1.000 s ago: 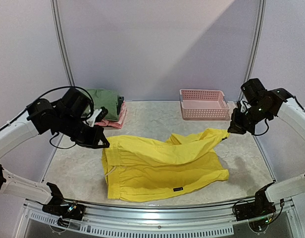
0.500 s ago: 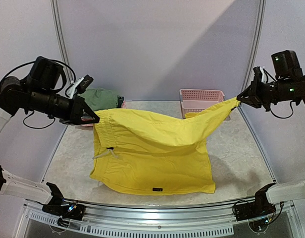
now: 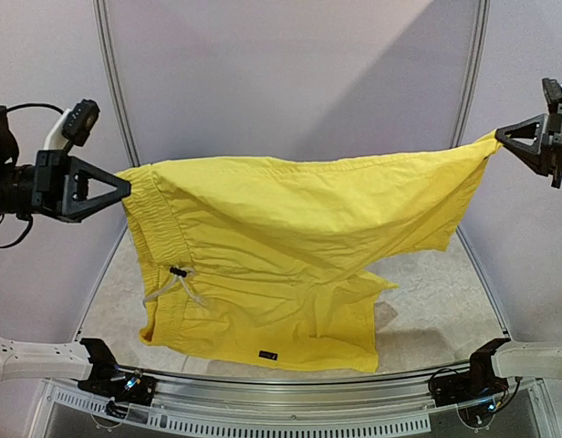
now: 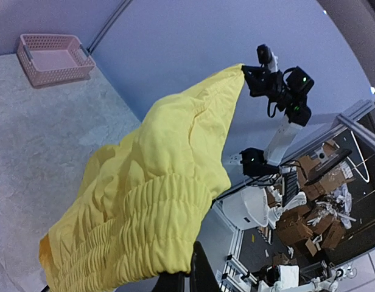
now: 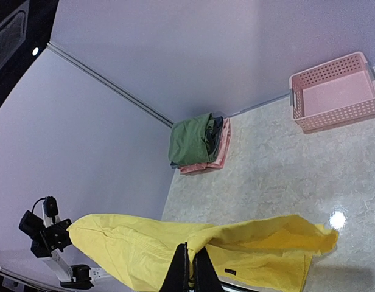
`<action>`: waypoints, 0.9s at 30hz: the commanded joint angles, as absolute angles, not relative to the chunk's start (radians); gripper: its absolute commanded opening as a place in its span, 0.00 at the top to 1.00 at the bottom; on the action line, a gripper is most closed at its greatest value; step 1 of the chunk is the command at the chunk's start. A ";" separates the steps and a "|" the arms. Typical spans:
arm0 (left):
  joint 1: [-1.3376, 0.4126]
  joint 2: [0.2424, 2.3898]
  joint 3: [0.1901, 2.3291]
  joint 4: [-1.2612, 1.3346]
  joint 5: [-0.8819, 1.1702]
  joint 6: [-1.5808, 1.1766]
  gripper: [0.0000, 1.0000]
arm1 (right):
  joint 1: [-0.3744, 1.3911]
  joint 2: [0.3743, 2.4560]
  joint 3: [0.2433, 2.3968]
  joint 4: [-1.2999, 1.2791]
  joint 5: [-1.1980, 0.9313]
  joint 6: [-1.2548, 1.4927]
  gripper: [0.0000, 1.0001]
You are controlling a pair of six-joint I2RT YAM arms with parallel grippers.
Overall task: Fold and stack the mixed laundry pile
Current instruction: Flatten out the crumpled shorts at the center of the board.
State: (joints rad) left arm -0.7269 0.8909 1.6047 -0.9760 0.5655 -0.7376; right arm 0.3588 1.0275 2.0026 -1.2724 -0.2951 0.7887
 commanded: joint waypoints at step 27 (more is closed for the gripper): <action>-0.227 1.425 1.389 -0.994 0.131 -0.575 0.07 | 0.380 1.961 1.984 -0.989 0.033 0.874 0.30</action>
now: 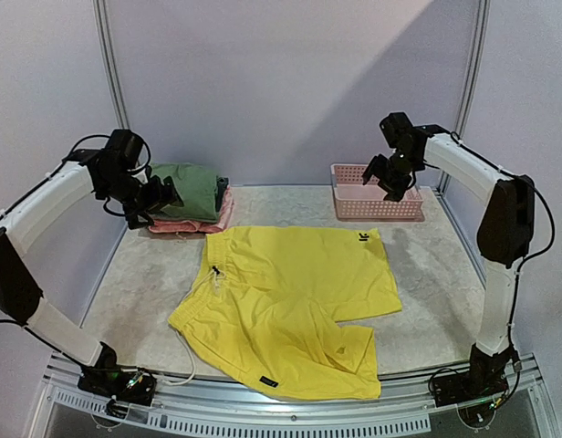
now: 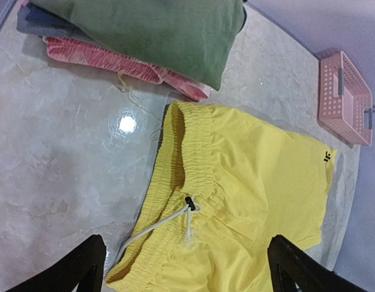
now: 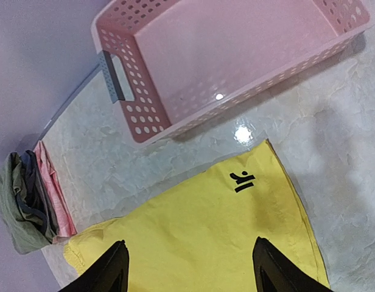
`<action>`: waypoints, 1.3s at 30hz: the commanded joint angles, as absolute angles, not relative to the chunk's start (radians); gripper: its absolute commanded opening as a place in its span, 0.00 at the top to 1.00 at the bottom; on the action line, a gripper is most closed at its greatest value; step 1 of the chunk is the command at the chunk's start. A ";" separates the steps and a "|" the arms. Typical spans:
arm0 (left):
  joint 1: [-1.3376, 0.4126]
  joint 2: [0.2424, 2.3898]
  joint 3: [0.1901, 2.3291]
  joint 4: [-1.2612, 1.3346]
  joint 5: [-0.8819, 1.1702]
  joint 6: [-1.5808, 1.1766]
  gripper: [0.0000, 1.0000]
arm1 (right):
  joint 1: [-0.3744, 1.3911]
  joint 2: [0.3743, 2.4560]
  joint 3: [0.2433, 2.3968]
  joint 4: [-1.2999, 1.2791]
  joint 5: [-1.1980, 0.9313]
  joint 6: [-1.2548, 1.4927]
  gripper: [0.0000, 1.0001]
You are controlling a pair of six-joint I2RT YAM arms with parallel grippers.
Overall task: Fold and stack the mixed laundry pile
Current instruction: Flatten out the crumpled shorts at the center of the board, then smooth out the crumpled shorts at the center of the board.
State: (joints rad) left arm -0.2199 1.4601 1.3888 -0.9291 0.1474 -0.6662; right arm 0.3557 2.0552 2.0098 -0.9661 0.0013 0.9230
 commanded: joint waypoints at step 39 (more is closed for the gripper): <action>-0.526 1.301 0.770 -0.820 0.217 -0.612 0.42 | 1.259 1.241 0.800 -0.567 0.010 0.771 0.43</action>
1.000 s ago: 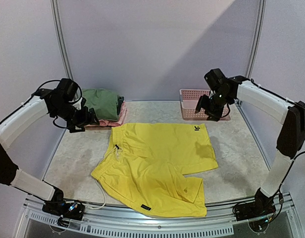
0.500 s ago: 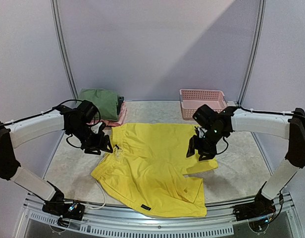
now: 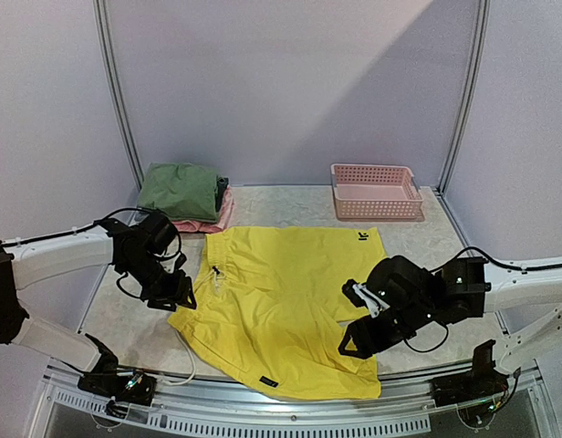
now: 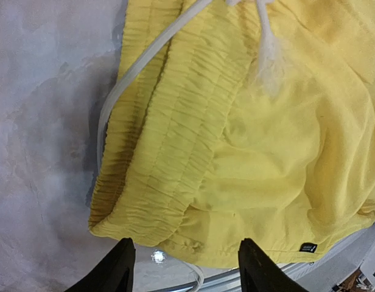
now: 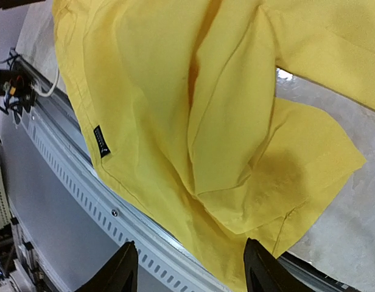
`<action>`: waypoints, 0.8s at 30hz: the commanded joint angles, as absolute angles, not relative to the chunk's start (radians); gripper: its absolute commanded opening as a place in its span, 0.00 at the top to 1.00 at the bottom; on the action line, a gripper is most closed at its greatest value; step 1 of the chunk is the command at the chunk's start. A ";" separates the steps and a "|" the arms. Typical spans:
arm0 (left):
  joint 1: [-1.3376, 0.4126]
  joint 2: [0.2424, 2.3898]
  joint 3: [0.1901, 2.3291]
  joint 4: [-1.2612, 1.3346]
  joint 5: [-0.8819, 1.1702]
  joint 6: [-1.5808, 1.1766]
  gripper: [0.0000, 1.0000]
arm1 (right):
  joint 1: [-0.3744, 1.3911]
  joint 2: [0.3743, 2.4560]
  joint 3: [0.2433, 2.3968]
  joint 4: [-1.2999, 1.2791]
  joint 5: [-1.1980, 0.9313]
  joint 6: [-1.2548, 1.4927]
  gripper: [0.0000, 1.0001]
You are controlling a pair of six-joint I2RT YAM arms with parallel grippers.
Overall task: Fold and stack the mixed laundry pile
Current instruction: Smooth out the crumpled shorts at the center of the board.
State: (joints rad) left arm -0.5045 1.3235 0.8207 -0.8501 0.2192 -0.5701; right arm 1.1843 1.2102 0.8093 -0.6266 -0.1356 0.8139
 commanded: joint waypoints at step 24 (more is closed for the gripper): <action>-0.534 1.193 0.665 -0.830 0.172 -0.739 0.41 | 1.362 1.508 0.863 -0.616 0.177 0.751 0.61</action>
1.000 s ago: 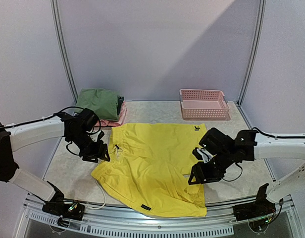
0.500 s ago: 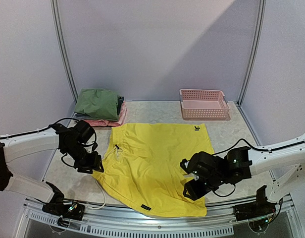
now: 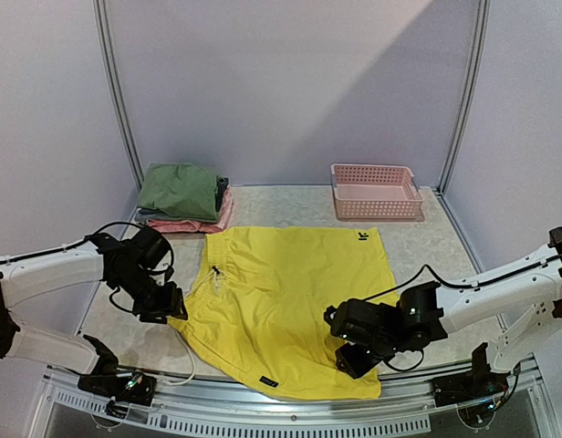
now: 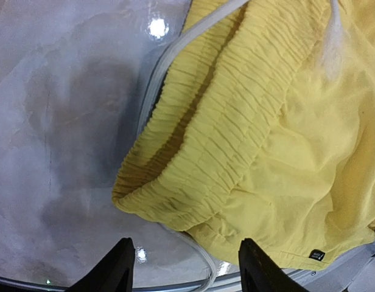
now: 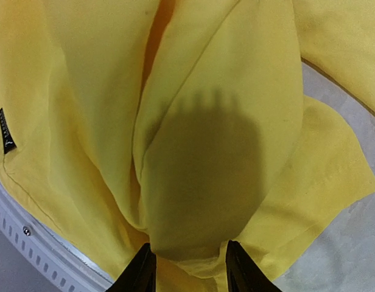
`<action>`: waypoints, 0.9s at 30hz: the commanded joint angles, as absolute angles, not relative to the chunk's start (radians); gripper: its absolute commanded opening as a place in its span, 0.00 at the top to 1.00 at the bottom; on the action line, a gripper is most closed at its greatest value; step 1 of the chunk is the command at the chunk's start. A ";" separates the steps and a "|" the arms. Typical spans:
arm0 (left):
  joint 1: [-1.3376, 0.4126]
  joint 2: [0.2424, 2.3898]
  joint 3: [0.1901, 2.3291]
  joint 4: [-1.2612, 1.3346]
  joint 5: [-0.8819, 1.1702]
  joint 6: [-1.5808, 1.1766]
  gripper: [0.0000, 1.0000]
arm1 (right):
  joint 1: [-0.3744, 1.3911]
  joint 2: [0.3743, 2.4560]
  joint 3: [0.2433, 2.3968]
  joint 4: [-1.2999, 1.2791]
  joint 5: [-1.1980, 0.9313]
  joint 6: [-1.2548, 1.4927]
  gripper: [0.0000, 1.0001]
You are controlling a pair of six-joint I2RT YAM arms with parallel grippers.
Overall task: Fold and stack the mixed laundry pile
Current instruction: Smooth out the crumpled shorts at the center of the board.
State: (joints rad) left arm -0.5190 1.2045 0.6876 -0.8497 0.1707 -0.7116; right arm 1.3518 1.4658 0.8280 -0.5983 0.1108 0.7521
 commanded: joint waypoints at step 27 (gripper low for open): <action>-0.527 1.204 0.490 -0.463 0.170 -0.861 0.98 | 1.141 1.335 0.993 -1.022 0.210 0.768 1.00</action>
State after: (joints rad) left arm -0.5190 1.2114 0.4980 -0.5343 0.1921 -0.8455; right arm 1.2358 1.3884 0.9771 -0.9565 0.2630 0.7704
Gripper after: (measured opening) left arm 0.155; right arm 0.008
